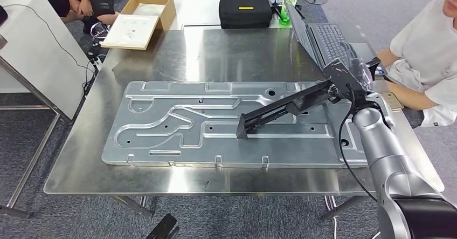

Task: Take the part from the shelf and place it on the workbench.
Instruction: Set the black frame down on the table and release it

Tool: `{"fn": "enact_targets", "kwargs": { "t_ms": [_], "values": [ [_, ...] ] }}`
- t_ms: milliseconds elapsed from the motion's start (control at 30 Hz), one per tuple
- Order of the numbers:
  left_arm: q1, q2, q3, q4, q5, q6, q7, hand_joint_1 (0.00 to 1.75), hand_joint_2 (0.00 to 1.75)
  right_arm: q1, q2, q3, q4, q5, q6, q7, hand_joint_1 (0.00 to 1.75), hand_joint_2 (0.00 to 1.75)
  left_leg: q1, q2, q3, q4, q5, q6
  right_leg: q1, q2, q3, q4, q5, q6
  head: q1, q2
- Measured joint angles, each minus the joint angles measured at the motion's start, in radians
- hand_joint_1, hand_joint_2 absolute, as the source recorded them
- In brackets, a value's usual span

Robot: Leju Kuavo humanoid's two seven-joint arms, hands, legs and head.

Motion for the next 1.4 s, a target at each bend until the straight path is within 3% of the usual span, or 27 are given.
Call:
{"fn": "enact_targets", "kwargs": {
  "t_ms": [67, 100, 167, 233, 300, 367, 433, 533, 567, 600, 633, 700, 767, 833, 900, 967, 1033, 1067, 1100, 1133, 1233, 1300, 1400],
  "values": [
    [0.002, 0.000, 0.000, 0.000, 0.000, -0.004, -0.001, 0.00, 0.00, -0.031, -0.001, -0.002, 0.027, -0.021, 0.077, 0.025, 0.00, 0.00, 0.000, 0.000, -0.045, 0.097, -0.030, 0.003, 0.006, 0.002, 0.000, 0.000, 0.000, -0.003, 0.000, 0.000],
    [0.003, 0.000, 0.000, 0.000, 0.001, -0.005, -0.002, 0.00, 0.00, -0.050, -0.003, -0.002, 0.043, -0.028, 0.117, 0.039, 0.00, 0.00, -0.001, 0.000, -0.043, 0.095, -0.018, 0.007, 0.008, 0.003, 0.000, 0.001, 0.000, -0.003, 0.000, 0.000],
    [0.003, 0.001, 0.000, 0.000, 0.002, -0.008, -0.005, 0.00, 0.00, -0.092, -0.009, -0.002, 0.076, -0.038, 0.194, 0.062, 0.00, 0.00, -0.003, 0.000, 0.011, -0.012, 0.047, 0.018, 0.011, 0.006, 0.003, 0.002, 0.000, -0.003, 0.000, 0.000],
    [0.003, 0.003, 0.000, 0.000, 0.005, -0.010, -0.007, 0.00, 0.00, -0.132, -0.017, -0.002, 0.108, -0.048, 0.259, 0.078, 0.00, 0.87, -0.009, 0.000, 0.071, -0.136, 0.090, 0.027, 0.015, 0.008, 0.002, 0.005, -0.001, 0.002, 0.000, 0.000],
    [0.004, 0.004, 0.000, 0.000, 0.008, -0.010, -0.010, 0.00, 0.00, -0.160, -0.022, -0.002, 0.139, -0.052, 0.289, 0.094, 0.00, 1.75, -0.013, 0.000, 0.089, -0.178, 0.095, 0.031, 0.016, 0.009, 0.000, 0.003, 0.002, 0.012, 0.000, 0.000],
    [0.006, 0.004, 0.000, 0.000, 0.010, -0.009, -0.012, 0.00, 0.00, -0.180, -0.025, -0.001, 0.166, -0.048, 0.301, 0.114, 0.00, 1.75, -0.011, 0.000, 0.091, -0.187, 0.103, 0.038, 0.014, 0.009, 0.000, 0.000, 0.004, 0.023, 0.000, 0.000],
    [0.005, 0.004, 0.000, 0.000, 0.010, -0.009, -0.015, 0.00, 0.00, -0.196, -0.030, 0.003, 0.191, -0.045, 0.310, 0.128, 0.00, 1.75, -0.007, 0.000, 0.095, -0.200, 0.113, 0.049, 0.012, 0.006, -0.015, 0.034, -0.022, 0.032, 0.000, 0.000],
    [0.008, 0.004, 0.001, 0.000, 0.010, -0.009, -0.016, 0.00, 0.00, -0.213, -0.035, 0.008, 0.223, -0.047, 0.346, 0.136, 0.00, 1.75, -0.006, -0.001, 0.094, -0.204, 0.117, 0.055, 0.010, 0.004, -0.099, 0.205, -0.104, 0.041, 0.001, 0.000],
    [0.009, 0.004, 0.001, 0.000, 0.010, -0.010, -0.016, 0.00, 0.00, -0.219, -0.036, 0.012, 0.233, -0.047, 0.373, 0.138, 0.00, 1.75, -0.007, -0.001, 0.095, -0.204, 0.116, 0.055, 0.009, 0.003, -0.121, 0.248, -0.113, 0.044, 0.001, 0.000],
    [0.010, 0.004, 0.001, 0.000, 0.010, -0.010, -0.017, 0.00, 0.00, -0.231, -0.039, 0.018, 0.243, -0.048, 0.411, 0.141, 0.00, 1.75, -0.007, -0.001, 0.096, -0.203, 0.115, 0.055, 0.007, 0.002, -0.128, 0.256, -0.103, 0.046, 0.001, 0.000],
    [0.011, 0.004, 0.001, 0.000, 0.010, -0.011, -0.018, 0.00, 0.00, -0.247, -0.044, 0.025, 0.252, -0.048, 0.454, 0.147, 0.00, 1.75, -0.006, -0.001, 0.097, -0.201, 0.113, 0.053, 0.005, 0.002, -0.114, 0.226, -0.076, 0.047, 0.001, 0.000],
    [0.011, 0.004, 0.001, 0.000, 0.010, -0.014, -0.022, 0.00, 0.00, -0.286, -0.057, 0.045, 0.271, -0.048, 0.546, 0.160, 0.00, 1.75, -0.007, -0.002, 0.099, -0.197, 0.107, 0.047, 0.003, -0.001, -0.050, 0.094, -0.013, 0.045, 0.001, 0.000],
    [0.012, 0.004, 0.001, 0.000, 0.010, -0.015, -0.026, 0.00, 0.00, -0.316, -0.067, 0.066, 0.286, -0.049, 0.607, 0.169, 0.00, 1.75, -0.010, -0.003, 0.098, -0.194, 0.103, 0.038, 0.007, -0.002, -0.007, 0.004, 0.013, 0.037, 0.001, 0.000],
    [0.013, 0.004, 0.001, 0.000, 0.010, -0.016, -0.027, 0.00, 0.00, -0.333, -0.074, 0.084, 0.297, -0.051, 0.619, 0.175, 0.00, 1.75, -0.011, -0.004, 0.098, -0.195, 0.102, 0.029, 0.012, -0.001, -0.003, -0.009, 0.012, 0.027, 0.001, 0.000],
    [0.014, 0.004, 0.002, 0.000, 0.010, -0.016, -0.028, 0.00, 0.00, -0.341, -0.076, 0.095, 0.305, -0.053, 0.605, 0.179, 0.00, 1.75, -0.009, -0.003, 0.094, -0.186, 0.092, 0.018, 0.008, -0.002, 0.000, -0.015, 0.015, 0.015, 0.001, 0.000],
    [0.014, 0.004, 0.002, 0.000, 0.010, -0.016, -0.028, 0.00, 0.00, -0.347, -0.076, 0.103, 0.310, -0.054, 0.592, 0.179, 0.00, 1.75, -0.008, -0.003, 0.063, -0.115, 0.048, 0.010, 0.003, -0.003, 0.003, -0.021, 0.018, 0.004, 0.000, 0.000],
    [0.016, 0.004, 0.002, 0.000, 0.010, -0.016, -0.028, 0.00, 0.00, -0.350, -0.076, 0.109, 0.315, -0.060, 0.576, 0.179, 0.00, 0.87, -0.007, -0.003, 0.002, 0.013, -0.012, 0.006, 0.005, -0.003, 0.004, -0.021, 0.017, -0.001, 0.000, 0.000],
    [0.017, 0.004, 0.002, 0.000, 0.010, -0.016, -0.028, 0.00, 0.00, -0.349, -0.075, 0.111, 0.318, -0.064, 0.562, 0.179, 0.00, 0.44, -0.007, -0.003, -0.023, 0.064, -0.027, 0.005, 0.005, -0.003, 0.003, -0.021, 0.017, -0.002, 0.000, 0.000],
    [0.018, 0.004, 0.002, 0.000, 0.010, -0.016, -0.028, 0.00, 0.00, -0.348, -0.074, 0.112, 0.321, -0.070, 0.543, 0.179, 0.00, 0.00, -0.007, -0.003, -0.034, 0.081, -0.023, 0.005, 0.006, -0.003, 0.003, -0.020, 0.016, -0.002, 0.000, 0.000],
    [0.018, 0.004, 0.002, 0.000, 0.010, -0.015, -0.028, 0.00, 0.00, -0.347, -0.073, 0.113, 0.323, -0.076, 0.519, 0.178, 0.00, 0.00, -0.006, -0.003, -0.025, 0.059, 0.000, 0.006, 0.006, -0.002, 0.004, -0.019, 0.016, -0.001, 0.000, 0.000],
    [0.017, 0.004, 0.002, 0.000, 0.011, -0.011, -0.028, 0.00, 0.00, -0.343, -0.063, 0.113, 0.322, -0.086, 0.410, 0.157, 0.00, 0.00, -0.008, -0.003, 0.061, -0.131, 0.093, 0.015, 0.008, -0.001, 0.004, -0.014, 0.012, 0.005, 0.000, 0.000],
    [0.017, 0.004, 0.003, 0.000, 0.011, -0.007, -0.028, 0.00, 0.00, -0.329, -0.053, 0.113, 0.311, -0.079, 0.288, 0.115, 0.00, 0.00, -0.010, -0.003, 0.088, -0.190, 0.105, 0.022, 0.011, 0.000, 0.001, -0.013, 0.013, 0.015, 0.001, 0.000],
    [0.017, 0.002, 0.005, 0.000, 0.011, 0.000, -0.027, 0.00, 0.00, -0.294, -0.036, 0.113, 0.280, -0.065, 0.129, 0.057, 0.00, 0.00, -0.011, -0.003, 0.093, -0.200, 0.112, 0.037, 0.009, 0.000, 0.000, -0.013, 0.011, 0.031, 0.001, 0.000]
  ]
}}
